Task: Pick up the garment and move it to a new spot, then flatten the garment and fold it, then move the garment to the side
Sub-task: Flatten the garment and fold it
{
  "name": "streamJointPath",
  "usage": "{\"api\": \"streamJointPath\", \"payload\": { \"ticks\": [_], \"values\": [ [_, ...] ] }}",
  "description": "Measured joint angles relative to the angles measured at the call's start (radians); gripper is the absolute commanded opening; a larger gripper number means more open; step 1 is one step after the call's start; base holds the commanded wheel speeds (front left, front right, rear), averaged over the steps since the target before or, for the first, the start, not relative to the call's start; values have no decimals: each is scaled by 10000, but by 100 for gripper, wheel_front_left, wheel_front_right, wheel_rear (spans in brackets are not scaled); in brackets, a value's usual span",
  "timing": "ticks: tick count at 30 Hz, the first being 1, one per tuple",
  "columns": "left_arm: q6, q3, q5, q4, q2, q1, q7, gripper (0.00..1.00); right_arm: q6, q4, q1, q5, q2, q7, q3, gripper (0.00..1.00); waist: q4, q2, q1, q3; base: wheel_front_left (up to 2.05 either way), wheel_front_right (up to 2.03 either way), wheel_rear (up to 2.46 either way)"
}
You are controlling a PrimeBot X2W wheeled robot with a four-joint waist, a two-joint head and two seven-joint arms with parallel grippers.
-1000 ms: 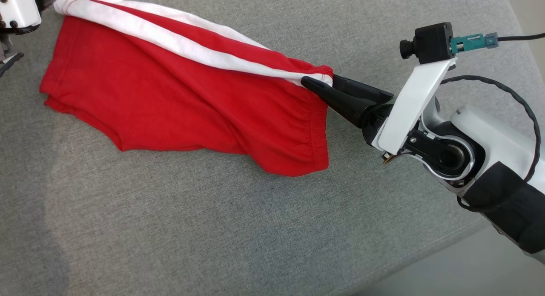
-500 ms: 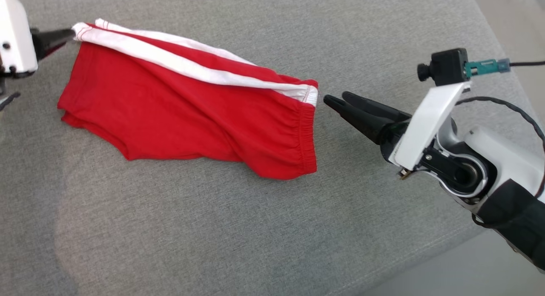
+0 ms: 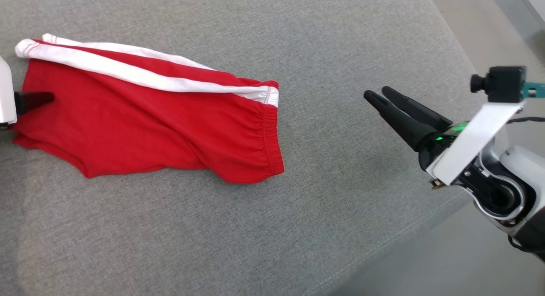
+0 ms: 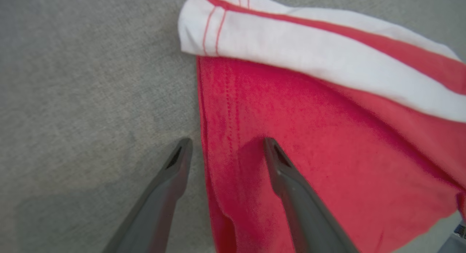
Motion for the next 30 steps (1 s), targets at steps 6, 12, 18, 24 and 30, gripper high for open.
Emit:
{"api": "streamJointPath", "payload": {
  "ticks": [6,12,18,24,30],
  "values": [
    [134,148,-779,-673,-19,274,997,94,0,-199,579,123,-460,-422,-167,100,-116,0,0,-81,0,0,0],
    [397,173,-834,-1081,12,533,951,0,0,-224,726,140,-491,-520,-182,100,26,0,0,-120,0,0,0],
    [437,328,-1016,-1317,-104,800,711,0,0,-188,727,134,-504,-529,-173,100,353,0,0,-334,0,0,0],
    [387,199,-1189,-1737,-267,1318,681,0,0,-27,824,134,-625,-476,-115,100,818,0,0,-771,0,0,0],
    [500,-8,-1329,-2343,-247,2263,692,0,0,123,1038,211,-754,-357,-48,100,1468,0,0,-1460,0,0,0]
  ]
}}
